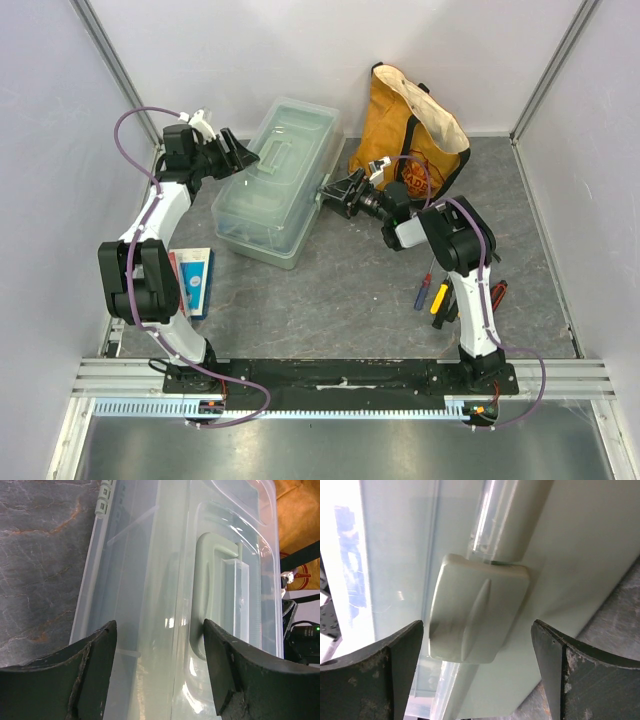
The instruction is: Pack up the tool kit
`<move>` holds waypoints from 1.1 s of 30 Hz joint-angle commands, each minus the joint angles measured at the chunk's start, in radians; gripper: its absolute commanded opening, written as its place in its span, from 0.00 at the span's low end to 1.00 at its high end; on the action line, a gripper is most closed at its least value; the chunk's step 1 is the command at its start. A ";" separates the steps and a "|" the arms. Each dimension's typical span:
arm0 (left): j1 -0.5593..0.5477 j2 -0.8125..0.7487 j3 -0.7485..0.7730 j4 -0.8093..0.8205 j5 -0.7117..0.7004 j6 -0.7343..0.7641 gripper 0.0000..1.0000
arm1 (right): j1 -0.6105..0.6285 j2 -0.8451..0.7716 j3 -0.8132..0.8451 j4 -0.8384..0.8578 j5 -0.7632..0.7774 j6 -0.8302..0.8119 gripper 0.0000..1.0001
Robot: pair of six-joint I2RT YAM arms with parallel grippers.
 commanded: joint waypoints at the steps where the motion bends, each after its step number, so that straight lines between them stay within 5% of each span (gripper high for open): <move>1: -0.097 0.080 -0.099 -0.234 0.257 -0.056 0.73 | 0.048 0.055 0.073 0.208 0.008 0.102 0.94; 8: -0.137 0.060 -0.159 -0.168 0.300 -0.071 0.73 | 0.068 0.026 0.085 0.108 0.027 0.041 0.95; 14: -0.162 0.061 -0.196 -0.144 0.302 -0.074 0.73 | 0.076 0.049 0.114 0.113 0.006 0.076 0.62; 18: -0.174 0.066 -0.211 -0.137 0.294 -0.074 0.72 | 0.078 0.022 0.111 0.042 0.020 0.043 0.50; 33: -0.190 0.072 -0.247 -0.136 0.194 -0.112 0.72 | 0.087 -0.089 0.116 -0.220 0.121 -0.080 0.38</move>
